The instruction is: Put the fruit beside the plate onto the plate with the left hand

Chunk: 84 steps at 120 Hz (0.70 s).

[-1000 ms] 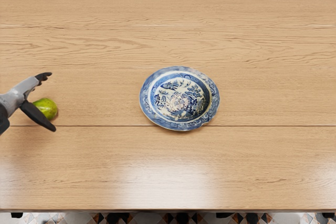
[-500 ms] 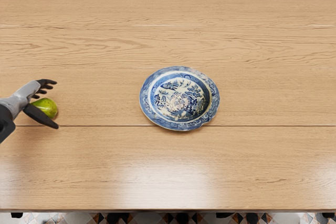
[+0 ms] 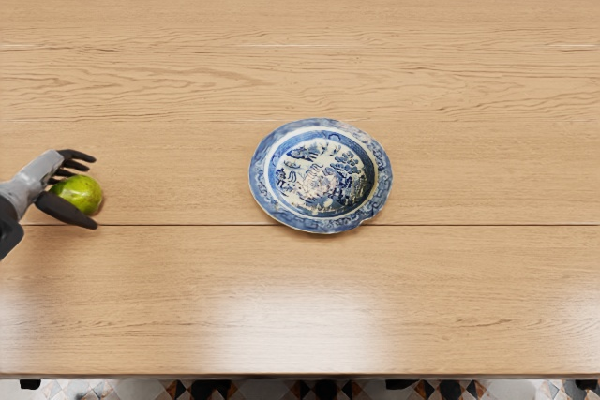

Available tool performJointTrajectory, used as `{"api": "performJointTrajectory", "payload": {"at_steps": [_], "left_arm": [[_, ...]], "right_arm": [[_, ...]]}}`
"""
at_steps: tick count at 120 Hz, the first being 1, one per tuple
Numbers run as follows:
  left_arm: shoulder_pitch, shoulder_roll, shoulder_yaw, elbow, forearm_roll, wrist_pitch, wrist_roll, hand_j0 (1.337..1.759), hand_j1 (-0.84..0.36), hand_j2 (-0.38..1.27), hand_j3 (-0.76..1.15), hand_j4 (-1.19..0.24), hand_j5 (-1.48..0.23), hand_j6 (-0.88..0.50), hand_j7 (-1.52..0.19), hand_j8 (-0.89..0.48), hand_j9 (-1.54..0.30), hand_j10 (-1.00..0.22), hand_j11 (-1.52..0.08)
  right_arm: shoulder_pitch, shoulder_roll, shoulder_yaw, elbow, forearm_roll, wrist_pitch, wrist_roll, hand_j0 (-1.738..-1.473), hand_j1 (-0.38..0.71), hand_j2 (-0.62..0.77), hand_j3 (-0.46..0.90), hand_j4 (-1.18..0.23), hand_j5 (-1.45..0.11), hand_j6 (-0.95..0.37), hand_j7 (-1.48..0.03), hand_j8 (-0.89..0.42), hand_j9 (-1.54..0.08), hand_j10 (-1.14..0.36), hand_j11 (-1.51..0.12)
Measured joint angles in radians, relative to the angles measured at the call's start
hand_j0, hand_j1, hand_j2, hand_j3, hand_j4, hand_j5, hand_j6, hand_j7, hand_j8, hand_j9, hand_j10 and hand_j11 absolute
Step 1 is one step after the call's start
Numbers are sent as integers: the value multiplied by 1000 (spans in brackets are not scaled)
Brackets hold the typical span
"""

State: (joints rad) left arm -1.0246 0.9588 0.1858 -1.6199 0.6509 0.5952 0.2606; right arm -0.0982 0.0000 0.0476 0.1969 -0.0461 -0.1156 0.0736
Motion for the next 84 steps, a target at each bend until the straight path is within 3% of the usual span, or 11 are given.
{"api": "performJointTrajectory", "payload": {"at_steps": [65, 84], "left_arm": [[7, 1, -1, 10, -1, 0, 0, 1658, -186, 95, 0, -452, -583, -432, -583, -452, -583, -451, -583], [6, 2, -1, 9, -1, 0, 0, 1658, -206, 173, 0, -492, -634, -436, -635, -444, -637, -490, -636]], "right_arm": [[0, 0, 0, 0, 0, 0, 0, -1658, -326, -4, 0, -20, -25, -20, -25, -20, -25, -20, -25], [0, 0, 0, 0, 0, 0, 0, -1658, -325, -4, 0, -20, -26, -20, -26, -20, -26, -20, -26]]}}
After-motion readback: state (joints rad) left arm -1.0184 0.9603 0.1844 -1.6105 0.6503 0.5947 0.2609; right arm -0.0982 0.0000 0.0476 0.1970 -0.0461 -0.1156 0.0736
